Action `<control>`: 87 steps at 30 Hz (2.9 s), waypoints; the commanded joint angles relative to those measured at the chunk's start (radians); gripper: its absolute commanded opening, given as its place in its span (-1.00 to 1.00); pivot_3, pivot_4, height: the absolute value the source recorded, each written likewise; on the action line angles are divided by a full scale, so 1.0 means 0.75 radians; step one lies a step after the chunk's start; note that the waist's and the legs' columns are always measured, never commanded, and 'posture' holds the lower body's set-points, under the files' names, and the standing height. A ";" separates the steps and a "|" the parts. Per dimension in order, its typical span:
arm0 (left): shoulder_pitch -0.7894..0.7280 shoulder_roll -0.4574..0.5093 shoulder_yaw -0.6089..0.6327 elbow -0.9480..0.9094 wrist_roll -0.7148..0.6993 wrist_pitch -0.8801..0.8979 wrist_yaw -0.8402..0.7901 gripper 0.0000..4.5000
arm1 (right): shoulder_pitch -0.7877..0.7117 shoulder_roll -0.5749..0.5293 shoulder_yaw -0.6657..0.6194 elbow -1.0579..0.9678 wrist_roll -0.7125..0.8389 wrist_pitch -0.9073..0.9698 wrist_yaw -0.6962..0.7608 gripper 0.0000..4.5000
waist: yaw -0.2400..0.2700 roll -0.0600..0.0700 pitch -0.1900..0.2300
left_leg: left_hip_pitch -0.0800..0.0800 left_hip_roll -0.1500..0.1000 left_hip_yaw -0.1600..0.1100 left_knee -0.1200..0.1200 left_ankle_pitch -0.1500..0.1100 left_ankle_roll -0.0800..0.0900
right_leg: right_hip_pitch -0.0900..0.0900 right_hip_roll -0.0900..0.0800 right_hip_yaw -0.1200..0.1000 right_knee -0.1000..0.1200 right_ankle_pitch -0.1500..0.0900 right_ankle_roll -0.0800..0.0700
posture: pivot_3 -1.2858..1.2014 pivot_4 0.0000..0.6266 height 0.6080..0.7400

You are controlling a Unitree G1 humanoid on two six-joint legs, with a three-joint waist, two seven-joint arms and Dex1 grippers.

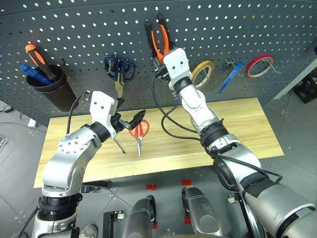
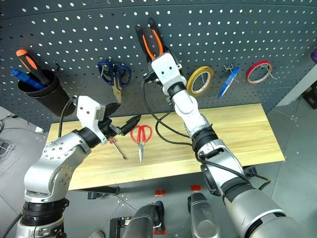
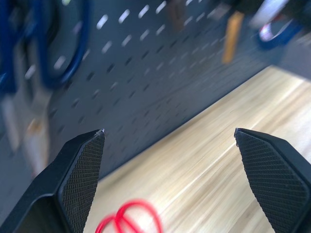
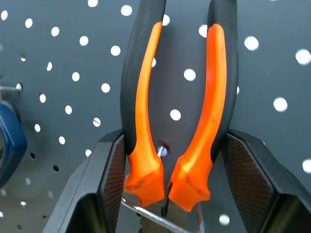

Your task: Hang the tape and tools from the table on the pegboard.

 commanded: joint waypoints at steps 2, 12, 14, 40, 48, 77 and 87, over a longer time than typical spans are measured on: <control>0.044 -0.053 0.010 -0.019 0.023 -0.002 0.058 1.00 | 0.139 0.000 0.009 -0.273 0.066 0.233 0.152 0.91 | 0.010 0.000 0.000 | 0.000 0.000 0.000 0.001 0.000 0.001 | 0.000 0.000 0.000 0.000 0.001 -0.001 | -0.15 0.00 1.00; 0.128 -0.229 -0.021 0.042 0.122 0.247 0.359 1.00 | 0.557 -0.143 0.169 -1.151 0.270 1.015 0.669 0.98 | 0.032 0.000 0.000 | -0.001 0.001 -0.001 0.000 -0.003 0.004 | 0.000 0.001 0.000 0.000 0.001 -0.002 | -0.16 0.02 1.00; 0.114 -0.275 -0.040 0.089 0.160 0.376 0.447 1.00 | 0.625 -0.197 0.222 -1.318 0.329 1.173 0.769 0.98 | 0.034 -0.001 0.000 | -0.001 0.001 -0.002 0.001 -0.003 0.005 | 0.000 0.001 0.000 0.000 0.001 -0.002 | -0.17 0.03 1.00; -0.267 -0.554 -0.136 1.031 0.385 0.338 0.529 0.49 | 0.758 -0.429 0.311 -1.875 0.722 1.818 0.993 1.00 | 0.034 -0.011 0.006 | 0.000 0.000 -0.004 0.002 -0.003 0.004 | 0.001 0.002 -0.003 0.000 0.002 -0.002 | -0.22 0.02 1.00; -0.209 -0.557 -0.086 1.005 0.380 0.359 0.527 -0.50 | 0.730 -0.480 0.290 -1.917 0.823 1.948 0.993 1.00 | 0.034 -0.010 0.004 | 0.000 0.000 -0.004 0.002 -0.003 0.004 | 0.002 0.001 -0.003 0.000 0.002 -0.002 | -0.22 0.02 1.00; 0.624 -0.200 -0.115 -0.366 0.885 -0.541 0.527 -0.50 | 0.837 -0.555 0.082 -1.989 0.710 1.353 0.895 1.00 | 0.032 -0.011 0.006 | -0.005 0.002 -0.004 -0.001 -0.003 0.005 | 0.000 0.000 -0.003 -0.010 0.005 -0.005 | -0.23 0.02 1.00; 0.284 -0.157 0.006 -0.232 0.853 -0.540 0.450 -0.50 | 0.741 -0.452 0.100 -1.892 0.699 1.311 0.863 1.00 | 0.034 -0.011 0.006 | -0.008 0.002 -0.005 0.002 -0.003 0.005 | -0.002 0.001 -0.006 -0.008 0.006 -0.004 | -0.21 0.00 1.00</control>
